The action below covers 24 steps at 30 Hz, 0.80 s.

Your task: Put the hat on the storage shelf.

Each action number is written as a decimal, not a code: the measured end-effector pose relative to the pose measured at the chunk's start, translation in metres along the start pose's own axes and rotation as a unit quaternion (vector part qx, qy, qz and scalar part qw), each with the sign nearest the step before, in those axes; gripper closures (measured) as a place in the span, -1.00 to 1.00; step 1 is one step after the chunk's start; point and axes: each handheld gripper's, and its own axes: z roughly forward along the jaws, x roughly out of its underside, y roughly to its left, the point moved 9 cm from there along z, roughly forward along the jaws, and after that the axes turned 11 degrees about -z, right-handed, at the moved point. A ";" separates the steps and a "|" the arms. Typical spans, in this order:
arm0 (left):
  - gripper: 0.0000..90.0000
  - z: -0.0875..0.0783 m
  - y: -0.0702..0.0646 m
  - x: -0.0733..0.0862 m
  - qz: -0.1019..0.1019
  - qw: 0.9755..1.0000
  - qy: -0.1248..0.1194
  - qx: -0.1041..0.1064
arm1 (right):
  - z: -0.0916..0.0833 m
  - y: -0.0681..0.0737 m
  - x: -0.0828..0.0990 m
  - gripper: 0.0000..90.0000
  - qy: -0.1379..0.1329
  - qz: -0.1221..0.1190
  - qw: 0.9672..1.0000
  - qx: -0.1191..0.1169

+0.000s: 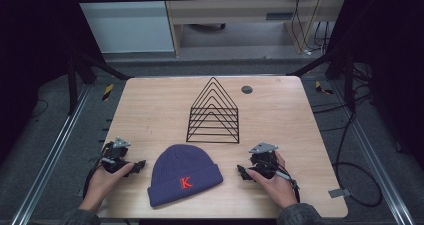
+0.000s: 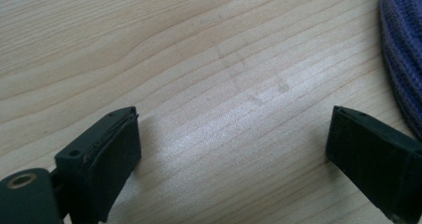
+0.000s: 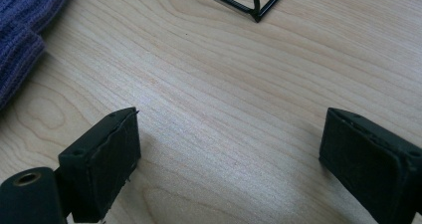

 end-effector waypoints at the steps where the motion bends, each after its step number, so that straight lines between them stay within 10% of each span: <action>1: -0.87 0.000 0.000 0.000 0.000 1.000 0.000 0.000 | 0.000 0.000 0.000 -0.80 0.000 0.000 1.000 0.000; 13: -0.84 -0.008 -0.004 -0.004 -0.013 0.999 -0.004 0.035 | -0.001 0.000 -0.002 -0.74 0.015 -0.003 1.000 0.007; 24: -0.60 -0.029 -0.042 -0.023 -0.013 0.995 -0.042 0.090 | -0.012 0.015 -0.021 -0.50 -0.021 -0.030 0.999 -0.003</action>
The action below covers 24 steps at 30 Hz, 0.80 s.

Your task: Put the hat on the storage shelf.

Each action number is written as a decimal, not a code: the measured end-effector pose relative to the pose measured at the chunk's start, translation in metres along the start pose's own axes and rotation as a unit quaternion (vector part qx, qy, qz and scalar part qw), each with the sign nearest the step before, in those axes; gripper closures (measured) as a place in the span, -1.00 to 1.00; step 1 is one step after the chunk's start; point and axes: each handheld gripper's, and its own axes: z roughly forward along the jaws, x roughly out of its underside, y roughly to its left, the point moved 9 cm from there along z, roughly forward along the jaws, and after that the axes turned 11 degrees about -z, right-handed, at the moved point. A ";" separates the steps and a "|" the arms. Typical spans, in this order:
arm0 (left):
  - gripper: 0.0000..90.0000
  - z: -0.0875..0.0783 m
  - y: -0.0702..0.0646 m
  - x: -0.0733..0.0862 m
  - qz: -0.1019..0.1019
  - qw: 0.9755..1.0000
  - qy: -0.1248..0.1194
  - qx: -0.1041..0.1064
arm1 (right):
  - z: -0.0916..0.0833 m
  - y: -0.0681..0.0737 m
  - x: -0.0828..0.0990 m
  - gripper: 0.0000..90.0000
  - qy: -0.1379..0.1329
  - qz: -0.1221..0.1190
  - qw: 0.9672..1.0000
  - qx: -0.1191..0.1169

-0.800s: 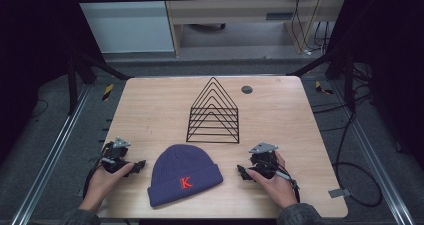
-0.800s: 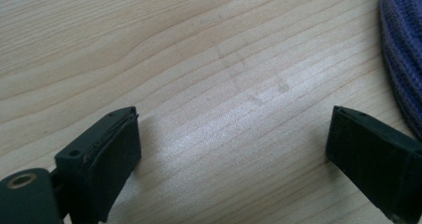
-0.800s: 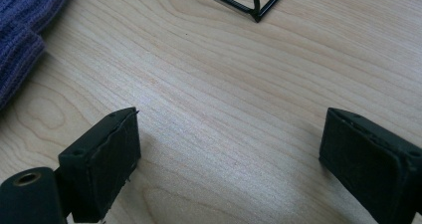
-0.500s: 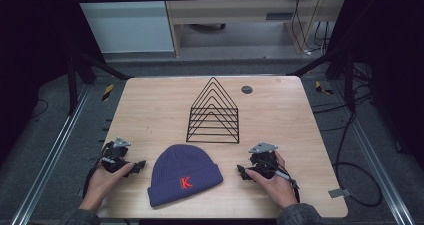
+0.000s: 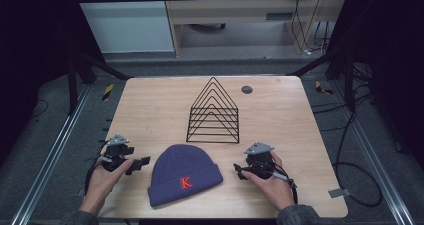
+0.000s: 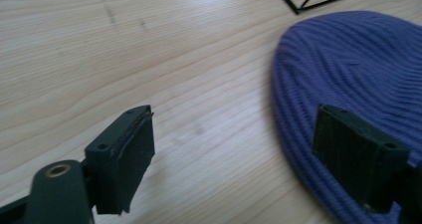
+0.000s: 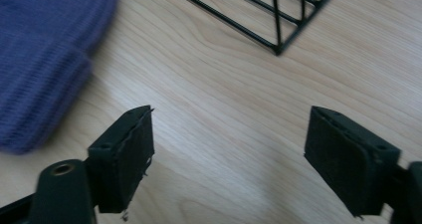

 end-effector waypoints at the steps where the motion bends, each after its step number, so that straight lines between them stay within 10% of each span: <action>1: -0.57 0.001 -0.005 -0.002 0.002 1.000 0.001 0.004 | -0.001 0.003 -0.003 -0.46 -0.005 0.002 1.000 -0.006; 10: -0.28 0.033 -0.040 -0.015 0.042 0.998 0.051 0.012 | -0.006 0.031 -0.021 -0.15 -0.028 -0.028 0.997 -0.059; 24: 0.11 0.061 -0.045 -0.011 0.057 0.991 0.122 0.002 | -0.011 0.035 -0.024 -0.15 -0.025 -0.032 0.996 -0.075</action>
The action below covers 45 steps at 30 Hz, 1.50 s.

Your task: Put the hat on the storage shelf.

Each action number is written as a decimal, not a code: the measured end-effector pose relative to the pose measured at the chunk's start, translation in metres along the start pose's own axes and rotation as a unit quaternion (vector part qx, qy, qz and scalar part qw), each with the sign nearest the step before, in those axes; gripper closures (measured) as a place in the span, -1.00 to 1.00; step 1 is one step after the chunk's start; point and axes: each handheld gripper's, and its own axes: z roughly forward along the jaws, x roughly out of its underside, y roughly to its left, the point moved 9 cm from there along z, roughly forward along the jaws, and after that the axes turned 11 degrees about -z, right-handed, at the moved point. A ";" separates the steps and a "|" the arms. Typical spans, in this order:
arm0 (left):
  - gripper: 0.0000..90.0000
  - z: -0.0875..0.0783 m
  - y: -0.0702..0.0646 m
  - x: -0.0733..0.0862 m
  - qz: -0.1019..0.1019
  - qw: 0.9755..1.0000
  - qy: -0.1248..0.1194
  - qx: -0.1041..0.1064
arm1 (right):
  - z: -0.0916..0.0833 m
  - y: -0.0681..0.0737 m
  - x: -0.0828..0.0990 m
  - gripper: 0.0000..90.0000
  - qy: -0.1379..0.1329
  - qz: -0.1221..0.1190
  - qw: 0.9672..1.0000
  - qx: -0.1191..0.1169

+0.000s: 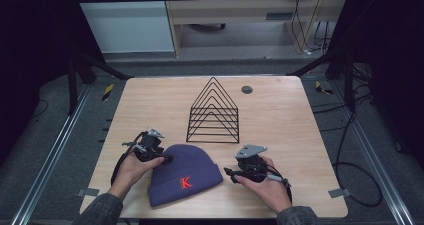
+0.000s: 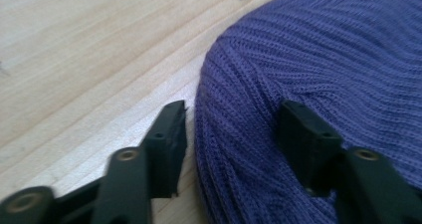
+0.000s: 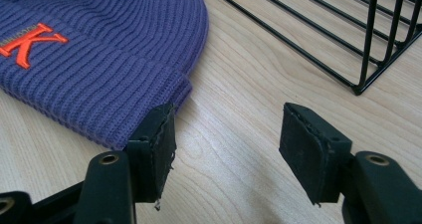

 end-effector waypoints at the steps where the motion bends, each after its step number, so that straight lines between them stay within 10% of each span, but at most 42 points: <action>1: 0.11 0.001 -0.001 0.000 -0.001 1.000 0.000 0.006 | 0.000 0.000 0.000 -0.15 0.000 0.000 1.000 0.000; 7: 0.65 0.001 -0.004 0.000 0.007 1.000 -0.007 0.015 | -0.001 -0.003 0.000 -0.17 -0.003 0.004 1.000 0.005; 19: 0.75 -0.040 -0.025 -0.012 0.062 0.996 -0.060 -0.010 | -0.004 -0.010 0.003 -0.24 -0.009 0.014 1.000 0.019; 36: 0.80 -0.129 -0.083 -0.048 0.194 0.967 -0.160 -0.036 | -0.009 -0.015 0.007 -0.52 -0.019 0.032 0.999 0.040; 45: 0.80 -0.144 -0.079 -0.058 0.199 0.964 -0.173 -0.038 | -0.008 -0.012 0.003 -0.52 -0.023 0.027 0.999 0.039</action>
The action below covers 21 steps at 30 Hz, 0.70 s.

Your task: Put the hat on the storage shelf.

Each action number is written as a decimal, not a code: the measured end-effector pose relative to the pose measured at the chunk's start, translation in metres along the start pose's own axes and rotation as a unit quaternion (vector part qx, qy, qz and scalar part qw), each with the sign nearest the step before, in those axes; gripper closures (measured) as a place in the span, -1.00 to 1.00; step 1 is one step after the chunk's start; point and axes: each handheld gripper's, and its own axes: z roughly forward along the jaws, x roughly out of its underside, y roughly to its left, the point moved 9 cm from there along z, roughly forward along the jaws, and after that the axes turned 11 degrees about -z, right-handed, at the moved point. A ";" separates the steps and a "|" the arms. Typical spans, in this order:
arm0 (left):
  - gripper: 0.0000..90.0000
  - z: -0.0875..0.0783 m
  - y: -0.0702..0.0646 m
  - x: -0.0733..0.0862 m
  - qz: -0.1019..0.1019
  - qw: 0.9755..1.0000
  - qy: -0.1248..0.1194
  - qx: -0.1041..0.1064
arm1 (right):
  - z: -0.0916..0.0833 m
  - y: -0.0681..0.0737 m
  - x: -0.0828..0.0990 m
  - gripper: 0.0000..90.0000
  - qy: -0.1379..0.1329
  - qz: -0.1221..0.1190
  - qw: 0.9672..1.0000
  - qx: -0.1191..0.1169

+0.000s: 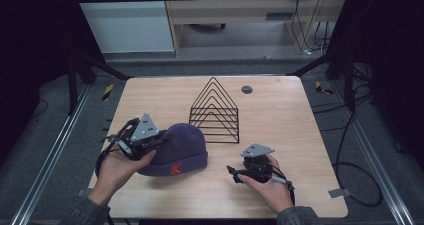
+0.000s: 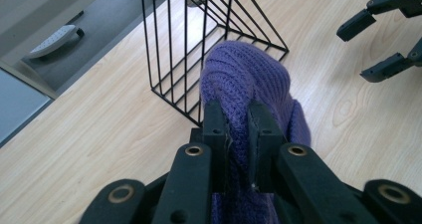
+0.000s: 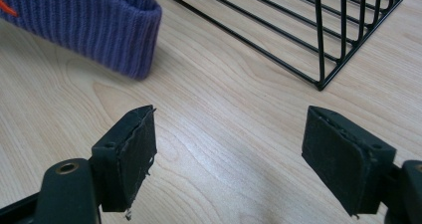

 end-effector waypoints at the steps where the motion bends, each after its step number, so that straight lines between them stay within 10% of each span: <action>1: 0.80 -0.001 0.001 -0.002 0.000 1.000 -0.002 0.000 | 0.000 0.000 -0.001 -0.52 -0.001 -0.001 1.000 -0.001; 21: 0.80 -0.045 0.004 -0.059 0.027 0.997 -0.065 0.027 | 0.002 0.033 -0.087 -0.32 -0.044 -0.065 0.994 -0.072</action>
